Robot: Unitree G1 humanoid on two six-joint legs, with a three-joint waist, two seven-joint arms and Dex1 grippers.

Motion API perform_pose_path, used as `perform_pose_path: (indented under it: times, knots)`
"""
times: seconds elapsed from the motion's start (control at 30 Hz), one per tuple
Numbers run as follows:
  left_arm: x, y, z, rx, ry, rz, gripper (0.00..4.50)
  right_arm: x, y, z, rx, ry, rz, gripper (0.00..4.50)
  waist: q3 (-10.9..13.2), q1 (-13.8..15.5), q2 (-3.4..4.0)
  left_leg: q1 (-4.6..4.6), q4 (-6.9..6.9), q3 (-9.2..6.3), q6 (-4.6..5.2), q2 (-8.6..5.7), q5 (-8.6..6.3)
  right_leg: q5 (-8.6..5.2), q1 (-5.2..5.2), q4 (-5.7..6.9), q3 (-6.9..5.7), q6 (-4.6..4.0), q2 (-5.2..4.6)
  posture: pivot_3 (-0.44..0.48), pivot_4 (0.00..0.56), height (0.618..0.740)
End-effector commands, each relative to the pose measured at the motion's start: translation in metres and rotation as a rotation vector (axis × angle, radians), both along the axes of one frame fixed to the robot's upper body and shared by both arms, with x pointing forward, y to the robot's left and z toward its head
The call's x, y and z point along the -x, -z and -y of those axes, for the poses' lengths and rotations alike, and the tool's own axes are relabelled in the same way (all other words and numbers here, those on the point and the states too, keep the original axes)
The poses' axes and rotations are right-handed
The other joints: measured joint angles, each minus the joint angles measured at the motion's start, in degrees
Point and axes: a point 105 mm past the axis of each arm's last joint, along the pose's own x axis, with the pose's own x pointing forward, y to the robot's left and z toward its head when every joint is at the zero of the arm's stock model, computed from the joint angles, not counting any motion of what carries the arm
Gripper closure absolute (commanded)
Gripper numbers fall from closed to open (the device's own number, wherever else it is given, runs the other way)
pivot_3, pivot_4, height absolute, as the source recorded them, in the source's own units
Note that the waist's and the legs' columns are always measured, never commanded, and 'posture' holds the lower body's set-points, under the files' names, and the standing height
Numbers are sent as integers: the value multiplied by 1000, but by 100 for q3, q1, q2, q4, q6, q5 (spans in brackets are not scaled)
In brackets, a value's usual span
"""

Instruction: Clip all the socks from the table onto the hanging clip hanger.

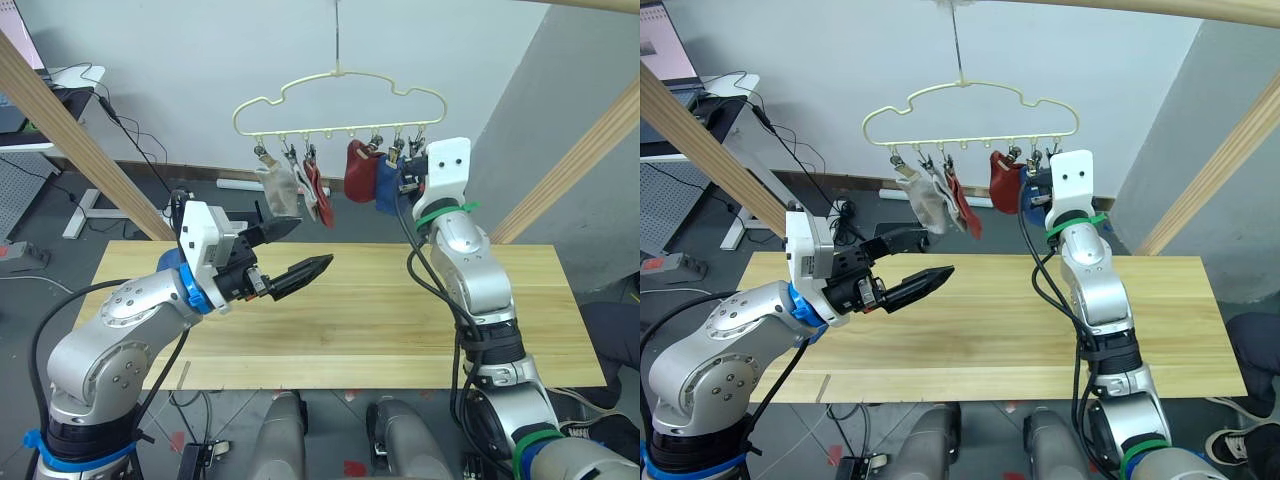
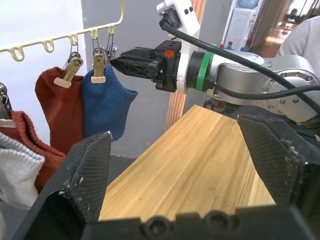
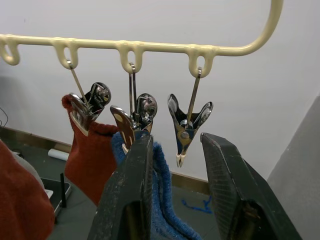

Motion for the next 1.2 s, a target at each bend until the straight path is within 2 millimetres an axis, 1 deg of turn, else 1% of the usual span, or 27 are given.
perform_pose_path:
  times: [0.03,0.3,0.47,0.67,0.8,0.97,1.2]
  knots:
    - [6,-9,5,2,23,42,0,0,-16,3,-18,27,59,2936,0,1,0,0,0,0,0,0,0,0,0,0,0,0,0,137,289,740]
    - [6,-10,6,3,21,46,0,-6,-20,3,-26,48,67,2936,2,2,1,0,-4,2,0,-1,0,0,-2,-1,0,0,0,143,286,740]
    - [3,-8,1,-16,4,48,0,-9,-25,3,-49,48,75,2936,3,4,1,0,-7,2,0,0,0,0,-2,-4,0,0,0,145,287,740]
    - [3,-9,1,-19,7,58,0,-10,-29,1,-62,46,81,2936,4,5,3,0,-9,2,0,0,0,0,-2,-6,-1,0,0,145,287,740]
    - [4,-13,3,0,18,73,0,-10,-29,0,-67,42,82,2936,5,5,3,0,-12,2,0,0,0,0,-2,-9,-1,0,0,148,280,740]
    - [3,-25,0,58,17,108,0,-11,-30,-3,-77,35,83,2936,5,10,3,0,-13,1,0,0,0,0,-3,-10,-2,0,-2,153,279,740]
    - [5,-18,-2,30,27,108,0,-11,-32,-5,-99,30,81,2936,5,12,3,0,-18,3,-1,0,0,0,-3,-12,-2,-1,-2,153,277,740]
